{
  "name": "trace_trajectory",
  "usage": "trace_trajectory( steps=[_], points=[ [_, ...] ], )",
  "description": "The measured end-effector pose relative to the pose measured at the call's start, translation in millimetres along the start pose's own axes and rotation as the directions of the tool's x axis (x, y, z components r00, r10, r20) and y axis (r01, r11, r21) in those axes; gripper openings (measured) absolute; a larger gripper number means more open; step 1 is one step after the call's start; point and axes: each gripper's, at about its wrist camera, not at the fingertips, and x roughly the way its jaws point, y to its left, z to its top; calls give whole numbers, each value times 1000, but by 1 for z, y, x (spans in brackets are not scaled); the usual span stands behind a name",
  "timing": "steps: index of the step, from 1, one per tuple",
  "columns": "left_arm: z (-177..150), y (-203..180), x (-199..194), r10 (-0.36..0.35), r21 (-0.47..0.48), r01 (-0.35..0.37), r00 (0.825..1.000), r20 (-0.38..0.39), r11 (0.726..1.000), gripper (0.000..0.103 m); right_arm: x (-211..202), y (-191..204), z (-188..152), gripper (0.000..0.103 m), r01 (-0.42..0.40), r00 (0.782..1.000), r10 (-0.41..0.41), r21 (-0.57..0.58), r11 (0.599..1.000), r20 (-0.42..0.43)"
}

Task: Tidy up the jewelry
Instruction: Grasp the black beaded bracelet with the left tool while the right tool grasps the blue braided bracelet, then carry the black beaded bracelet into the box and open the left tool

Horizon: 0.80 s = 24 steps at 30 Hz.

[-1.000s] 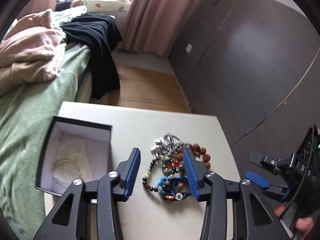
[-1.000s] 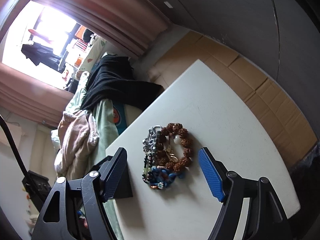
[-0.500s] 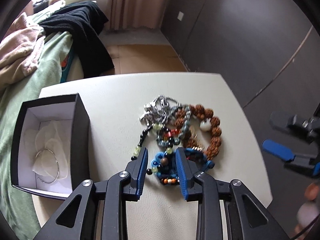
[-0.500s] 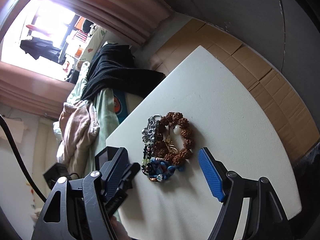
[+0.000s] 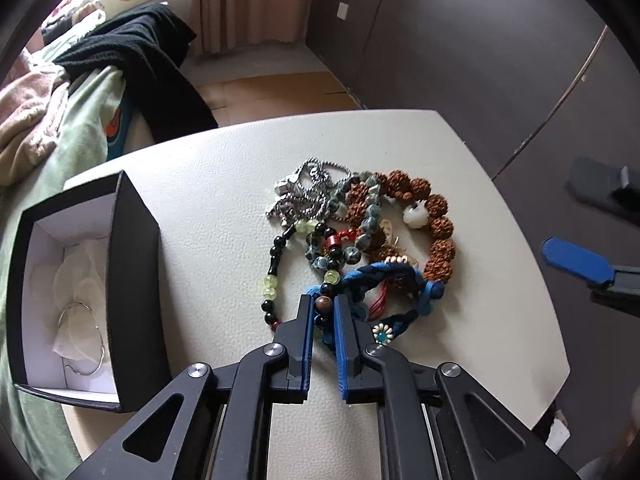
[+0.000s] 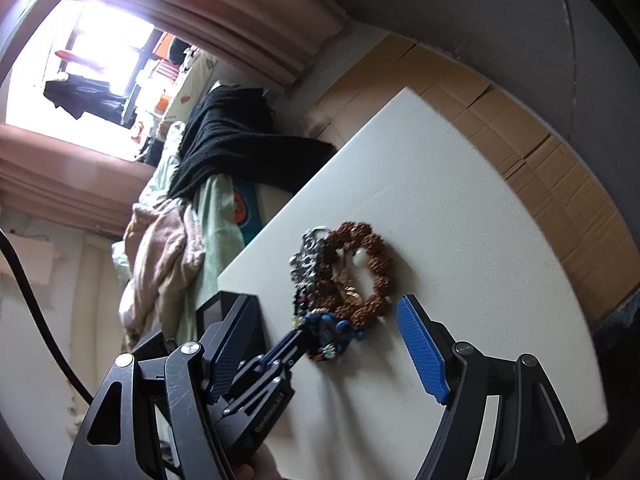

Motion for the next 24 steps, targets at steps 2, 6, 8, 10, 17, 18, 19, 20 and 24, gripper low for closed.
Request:
trace_trajectory(
  steps=[2,6,8,10,17,18,19,20,24],
  points=[
    [2,2,-7,-17,-18,17,1000,22,1000,10,4,2,-1,74,13,1000,-13,-17,1000,-13],
    [7,9,-25,-43,-52,47,996,75,998,10,11,6,-4,68,36,999,-37,-41,999,-30],
    [9,14,-31,-46,-70,53,994,96,996,10,17,5,-6,67,37,998,-38,-32,999,-43],
    [11,19,-37,-43,-91,54,992,118,994,10,26,4,-9,62,52,996,-54,-26,998,-69],
    [12,40,-58,-58,-156,86,983,176,984,10,59,7,-20,51,97,983,-102,-41,994,-155],
    [12,42,-61,-61,-161,91,981,182,983,10,62,8,-21,48,105,980,-111,-45,994,-163],
    [12,44,-63,-64,-163,95,980,187,982,10,67,8,-22,44,112,978,-119,-48,993,-173],
    [11,46,-66,-67,-167,100,979,194,981,10,72,8,-23,43,120,975,-126,-48,992,-182],
    [11,51,-75,-75,-172,113,974,213,979,10,87,6,-25,20,159,967,-165,-45,986,-194]
  ],
)
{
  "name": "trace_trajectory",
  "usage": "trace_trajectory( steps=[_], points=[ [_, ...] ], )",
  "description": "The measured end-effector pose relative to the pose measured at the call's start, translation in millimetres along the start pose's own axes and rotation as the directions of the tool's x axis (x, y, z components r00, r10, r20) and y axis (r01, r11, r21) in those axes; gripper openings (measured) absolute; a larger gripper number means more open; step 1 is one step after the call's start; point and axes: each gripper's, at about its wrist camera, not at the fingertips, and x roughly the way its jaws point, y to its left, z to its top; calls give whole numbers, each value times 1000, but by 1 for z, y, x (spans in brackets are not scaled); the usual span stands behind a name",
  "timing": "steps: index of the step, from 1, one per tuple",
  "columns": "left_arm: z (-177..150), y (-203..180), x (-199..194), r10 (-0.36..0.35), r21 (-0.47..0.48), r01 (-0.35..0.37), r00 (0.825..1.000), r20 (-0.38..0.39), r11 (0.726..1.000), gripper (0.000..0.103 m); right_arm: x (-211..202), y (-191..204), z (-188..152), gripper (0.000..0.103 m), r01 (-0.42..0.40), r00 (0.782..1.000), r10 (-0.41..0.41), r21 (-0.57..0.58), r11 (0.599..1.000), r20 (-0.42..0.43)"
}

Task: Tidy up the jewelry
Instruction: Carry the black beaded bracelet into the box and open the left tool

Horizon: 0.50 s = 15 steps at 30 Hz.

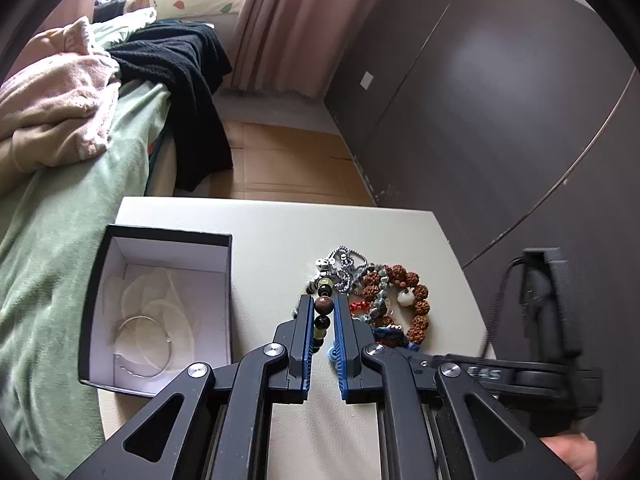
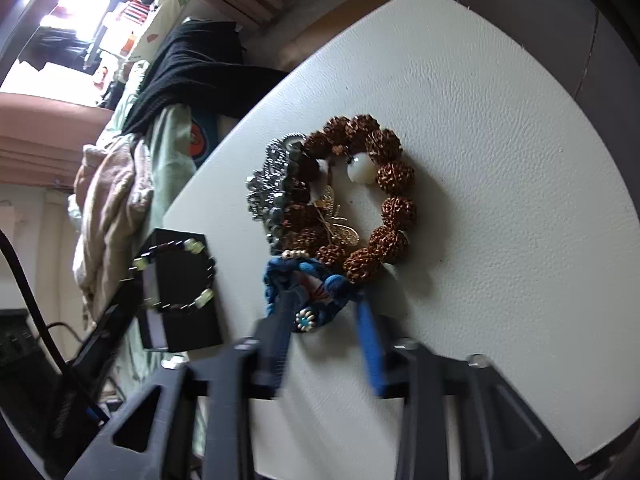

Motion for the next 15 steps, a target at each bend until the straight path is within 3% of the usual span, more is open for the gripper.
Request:
trace_trajectory(
  steps=[1,6,9,13,15],
  points=[
    [0,1,-2,-1,-2,1,1000,3,1000,10,2,-1,0,12,4,1000,-4,3,1000,-2],
    [3,13,-14,-9,-30,10,1000,28,999,10,-1,3,-3,7,-17,1000,17,-7,1000,24],
    [5,22,-24,-13,-56,16,998,57,998,10,-12,12,-4,7,-68,996,70,-30,997,57],
    [9,35,-39,-12,-98,23,994,106,995,10,-35,33,-7,6,-202,971,212,-99,974,108],
    [10,42,-44,-10,-114,24,992,123,993,10,-39,41,-9,6,-216,965,231,-127,968,124]
  ],
)
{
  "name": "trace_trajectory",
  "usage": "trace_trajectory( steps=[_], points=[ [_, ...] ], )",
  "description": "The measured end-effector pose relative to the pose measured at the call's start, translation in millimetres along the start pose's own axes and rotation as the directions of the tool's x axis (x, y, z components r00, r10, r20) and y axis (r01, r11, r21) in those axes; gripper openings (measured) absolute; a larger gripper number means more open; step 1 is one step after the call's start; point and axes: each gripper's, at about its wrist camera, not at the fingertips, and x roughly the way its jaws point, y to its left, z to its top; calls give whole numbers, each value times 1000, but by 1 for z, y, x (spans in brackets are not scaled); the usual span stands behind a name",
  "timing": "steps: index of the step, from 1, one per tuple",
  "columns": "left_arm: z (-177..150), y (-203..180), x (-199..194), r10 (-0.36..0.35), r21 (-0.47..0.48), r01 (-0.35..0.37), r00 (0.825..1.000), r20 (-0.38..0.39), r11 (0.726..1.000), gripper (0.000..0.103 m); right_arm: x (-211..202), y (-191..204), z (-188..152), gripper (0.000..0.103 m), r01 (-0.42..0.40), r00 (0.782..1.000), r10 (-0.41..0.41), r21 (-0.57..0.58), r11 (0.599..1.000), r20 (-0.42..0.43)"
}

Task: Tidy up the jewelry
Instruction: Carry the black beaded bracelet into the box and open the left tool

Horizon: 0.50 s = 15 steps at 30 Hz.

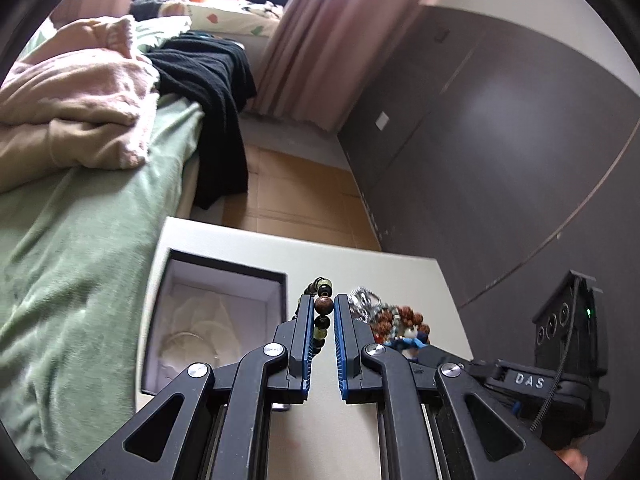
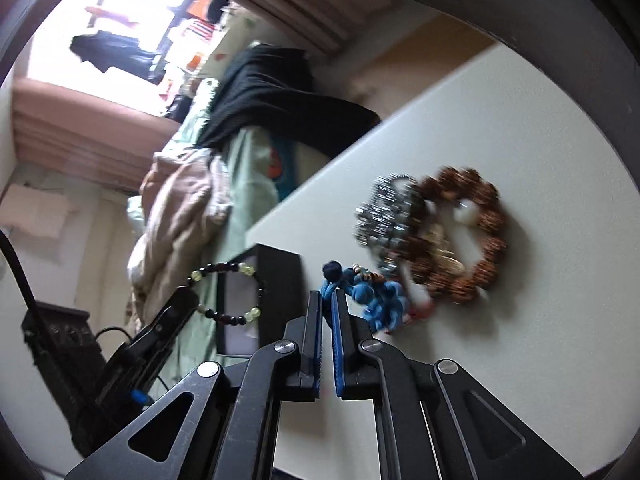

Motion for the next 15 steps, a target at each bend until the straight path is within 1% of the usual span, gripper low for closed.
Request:
trace_trajectory(
  steps=[5,7,9,12,15],
  points=[
    [5,15,-10,11,-39,-9,1000,29,999,10,3,15,-2,6,-28,999,29,-30,999,26],
    [6,23,-12,30,-61,-27,999,36,998,10,-1,22,-2,6,-46,998,48,-48,998,46],
    [7,27,-11,25,-67,-23,999,25,997,10,-8,22,-1,6,-62,996,66,-62,996,60],
    [6,29,-2,20,-73,-22,999,-24,997,10,-9,30,-3,6,-87,993,94,-81,993,78],
    [6,38,-2,70,-109,-73,997,-29,991,12,-7,38,-4,6,-109,989,118,-101,989,85]
  ],
)
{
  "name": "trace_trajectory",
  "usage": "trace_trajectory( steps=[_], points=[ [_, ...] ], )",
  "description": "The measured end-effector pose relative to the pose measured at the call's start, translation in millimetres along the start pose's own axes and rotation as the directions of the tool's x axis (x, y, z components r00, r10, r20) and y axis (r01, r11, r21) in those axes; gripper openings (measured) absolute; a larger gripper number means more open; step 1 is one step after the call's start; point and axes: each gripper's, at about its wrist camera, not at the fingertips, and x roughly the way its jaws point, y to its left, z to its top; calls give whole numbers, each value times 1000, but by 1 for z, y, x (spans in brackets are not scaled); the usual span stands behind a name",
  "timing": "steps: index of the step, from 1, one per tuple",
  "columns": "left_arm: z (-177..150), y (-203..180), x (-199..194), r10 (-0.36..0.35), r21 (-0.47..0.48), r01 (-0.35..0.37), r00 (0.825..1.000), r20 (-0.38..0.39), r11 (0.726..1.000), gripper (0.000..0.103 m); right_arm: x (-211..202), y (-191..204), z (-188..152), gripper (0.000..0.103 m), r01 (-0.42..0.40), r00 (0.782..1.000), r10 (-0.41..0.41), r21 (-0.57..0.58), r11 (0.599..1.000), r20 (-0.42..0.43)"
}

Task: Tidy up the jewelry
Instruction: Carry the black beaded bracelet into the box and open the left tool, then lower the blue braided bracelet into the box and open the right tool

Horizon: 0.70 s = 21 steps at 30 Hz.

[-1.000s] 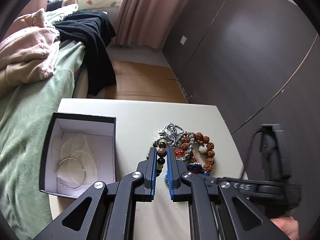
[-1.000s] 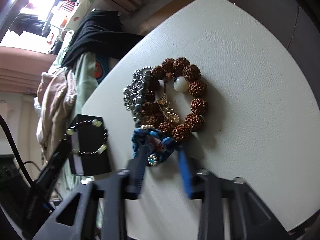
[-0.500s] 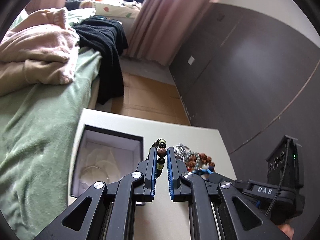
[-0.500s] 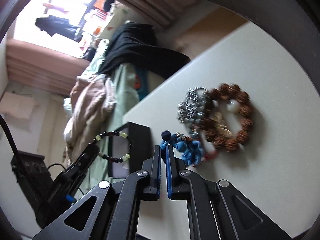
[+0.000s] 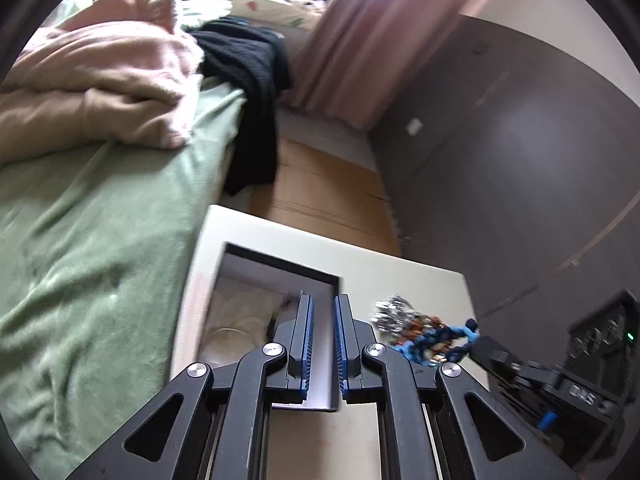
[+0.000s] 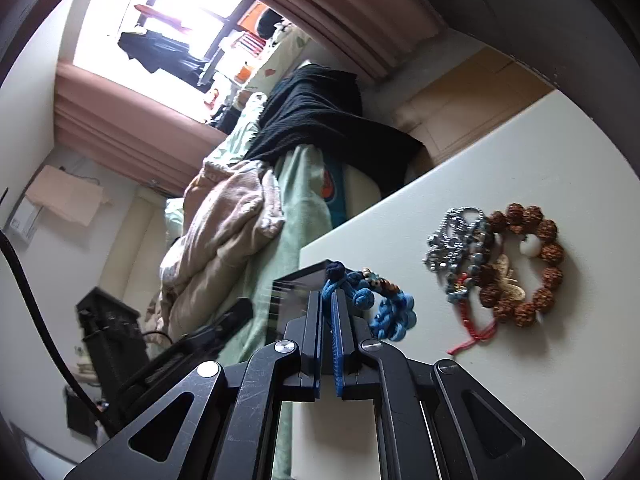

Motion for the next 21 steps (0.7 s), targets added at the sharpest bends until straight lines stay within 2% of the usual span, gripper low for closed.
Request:
trace_trajectory(
  steps=[2,3,4,8,12,14,16,17,18,20,21],
  points=[
    [2,7,-2,19,-22,-19,1000,6,1000,31,1,4,-2,6,-16,1000,16,-6,1000,8],
    [3,12,-5,18,-45,-18,1000,20,999,52,1,6,-2,6,-25,1000,25,-11,1000,11],
    [3,15,-8,14,-57,-12,999,33,998,65,2,10,-3,6,-34,999,34,-19,999,15],
    [6,23,-21,20,-85,-13,996,82,996,67,5,21,-5,6,-62,998,63,-51,997,21],
    [8,27,-19,13,-101,-6,997,72,995,67,10,29,-6,6,-37,999,39,-88,995,14],
    [8,27,-19,12,-100,-4,997,73,995,67,14,23,-5,6,65,998,-66,-89,994,-3],
    [8,27,-20,15,-96,-7,997,78,995,67,24,6,-5,7,194,978,-197,-56,979,-63],
    [9,28,-20,16,-95,-8,997,78,995,67,29,-3,-5,7,223,970,-226,-35,974,-94],
    [9,28,-20,16,-96,-8,997,77,995,67,32,-11,-5,9,240,964,-240,-14,971,-118],
    [9,28,-19,15,-102,-7,997,74,995,67,37,-23,-6,22,265,953,-259,15,964,-156],
    [9,28,-19,15,-103,-7,997,73,995,67,38,-26,-7,40,270,950,-263,19,963,-166]
  ],
)
